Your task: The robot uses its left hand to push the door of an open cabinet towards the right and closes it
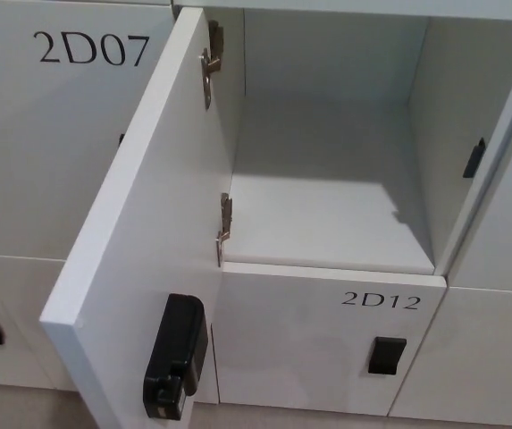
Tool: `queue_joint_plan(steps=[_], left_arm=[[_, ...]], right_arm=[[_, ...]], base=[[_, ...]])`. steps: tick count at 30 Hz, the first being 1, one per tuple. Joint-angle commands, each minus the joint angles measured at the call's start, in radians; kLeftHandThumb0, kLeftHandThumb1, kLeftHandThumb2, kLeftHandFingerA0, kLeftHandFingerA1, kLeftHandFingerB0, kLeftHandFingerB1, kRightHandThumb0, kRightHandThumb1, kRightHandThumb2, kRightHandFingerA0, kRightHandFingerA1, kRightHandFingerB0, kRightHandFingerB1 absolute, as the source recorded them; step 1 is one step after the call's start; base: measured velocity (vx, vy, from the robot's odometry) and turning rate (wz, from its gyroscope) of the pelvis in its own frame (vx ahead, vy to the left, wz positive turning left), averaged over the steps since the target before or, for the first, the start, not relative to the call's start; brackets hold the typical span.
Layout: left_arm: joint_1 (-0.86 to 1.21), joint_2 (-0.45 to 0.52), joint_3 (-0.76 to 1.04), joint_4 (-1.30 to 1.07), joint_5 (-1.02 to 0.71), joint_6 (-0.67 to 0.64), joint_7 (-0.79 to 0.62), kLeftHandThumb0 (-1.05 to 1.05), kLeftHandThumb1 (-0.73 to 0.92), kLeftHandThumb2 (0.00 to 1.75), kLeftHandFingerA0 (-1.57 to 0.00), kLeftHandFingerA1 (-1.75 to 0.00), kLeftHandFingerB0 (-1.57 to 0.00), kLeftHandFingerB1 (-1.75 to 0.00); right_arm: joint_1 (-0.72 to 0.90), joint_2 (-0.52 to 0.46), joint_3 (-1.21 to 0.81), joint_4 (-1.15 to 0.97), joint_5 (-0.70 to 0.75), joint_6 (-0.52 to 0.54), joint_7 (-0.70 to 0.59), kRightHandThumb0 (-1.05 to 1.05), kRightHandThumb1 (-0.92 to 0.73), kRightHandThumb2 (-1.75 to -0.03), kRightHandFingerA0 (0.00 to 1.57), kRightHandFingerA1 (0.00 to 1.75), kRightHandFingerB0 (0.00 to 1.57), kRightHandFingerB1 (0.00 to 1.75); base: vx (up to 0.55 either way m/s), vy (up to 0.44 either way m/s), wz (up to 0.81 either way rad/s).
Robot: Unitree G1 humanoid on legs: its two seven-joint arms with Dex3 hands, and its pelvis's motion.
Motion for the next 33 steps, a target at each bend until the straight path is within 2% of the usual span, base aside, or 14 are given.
queue_joint_plan(steps=[1, 3, 4, 13, 26, 27, 28, 30, 31, 33], left_arm=[[-0.01, 0.022, -0.008, 0.03, 0.01, -0.071, 0.011, -0.67, 0.92, 0.75, -0.34, -0.38, -0.23, -0.32], [-0.024, 0.022, -0.007, 0.037, 0.008, -0.072, 0.008, -0.66, 0.92, 0.75, -0.33, -0.38, -0.23, -0.32], [-0.029, 0.021, -0.003, 0.042, 0.003, -0.082, 0.003, -0.65, 0.92, 0.74, -0.33, -0.38, -0.23, -0.32], [-0.001, 0.014, -0.02, 0.062, 0.017, -0.101, 0.023, -0.66, 0.92, 0.74, -0.36, -0.38, -0.25, -0.32], [0.051, 0.006, 0.0, 0.061, -0.003, -0.114, 0.036, -0.64, 0.92, 0.71, -0.32, -0.34, -0.23, -0.29], [0.053, 0.0, 0.021, 0.057, -0.026, -0.136, 0.038, -0.69, 0.81, 1.03, -0.27, -0.47, -0.19, -0.42], [0.053, -0.002, 0.027, 0.055, -0.031, -0.142, 0.039, -0.69, 0.81, 1.03, -0.27, -0.47, -0.19, -0.42], [0.042, -0.007, 0.055, 0.046, -0.057, -0.178, 0.032, -0.67, 0.82, 1.03, -0.27, -0.46, -0.19, -0.42], [0.032, -0.011, 0.073, 0.042, -0.065, -0.201, 0.043, -0.69, 0.91, 0.74, -0.41, -0.39, -0.28, -0.33], [-0.01, -0.008, 0.076, 0.026, -0.047, -0.237, 0.089, -0.7, 0.92, 0.74, -0.4, -0.39, -0.27, -0.33]], right_arm=[[-0.008, -0.019, -0.012, 0.029, 0.005, -0.063, -0.012, -0.5, -0.62, -0.95, 0.39, 0.55, 0.34, 0.51], [-0.02, -0.02, -0.01, 0.033, 0.0, -0.058, -0.022, -0.52, -0.62, -0.95, 0.39, 0.55, 0.32, 0.5], [-0.027, -0.018, -0.01, 0.035, -0.002, -0.05, -0.041, -0.52, -0.68, -0.97, 0.36, 0.53, 0.28, 0.48], [0.003, -0.012, -0.042, 0.044, 0.016, -0.062, -0.068, -0.54, -0.67, -0.99, 0.32, 0.53, 0.2, 0.46], [0.043, -0.017, -0.02, 0.053, -0.011, -0.053, -0.065, -0.55, -0.68, -0.98, 0.35, 0.53, 0.25, 0.46], [0.044, -0.017, -0.016, 0.051, -0.015, -0.053, -0.065, -0.53, -0.68, -0.99, 0.36, 0.53, 0.25, 0.47], [0.044, -0.017, -0.014, 0.051, -0.015, -0.053, -0.065, -0.53, -0.68, -0.99, 0.36, 0.53, 0.25, 0.47], [0.041, -0.019, -0.004, 0.051, -0.024, -0.049, -0.071, -0.52, -0.69, -0.99, 0.36, 0.53, 0.26, 0.47], [0.039, -0.019, 0.002, 0.05, -0.027, -0.046, -0.072, -0.54, -0.69, -0.99, 0.36, 0.53, 0.26, 0.47], [0.041, -0.017, -0.003, 0.051, -0.016, -0.044, -0.06, -0.53, -0.69, -0.98, 0.34, 0.52, 0.24, 0.46]], base=[[0.0, 0.0, 0.0], [0.0, 0.0, 0.0], [0.0, 0.0, 0.0], [0.0, 0.0, 0.0], [0.0, 0.0, 0.0], [0.0, 0.0, 0.0], [0.0, 0.0, 0.0], [0.0, 0.0, 0.0], [0.0, 0.0, 0.0], [0.0, 0.0, 0.0]])
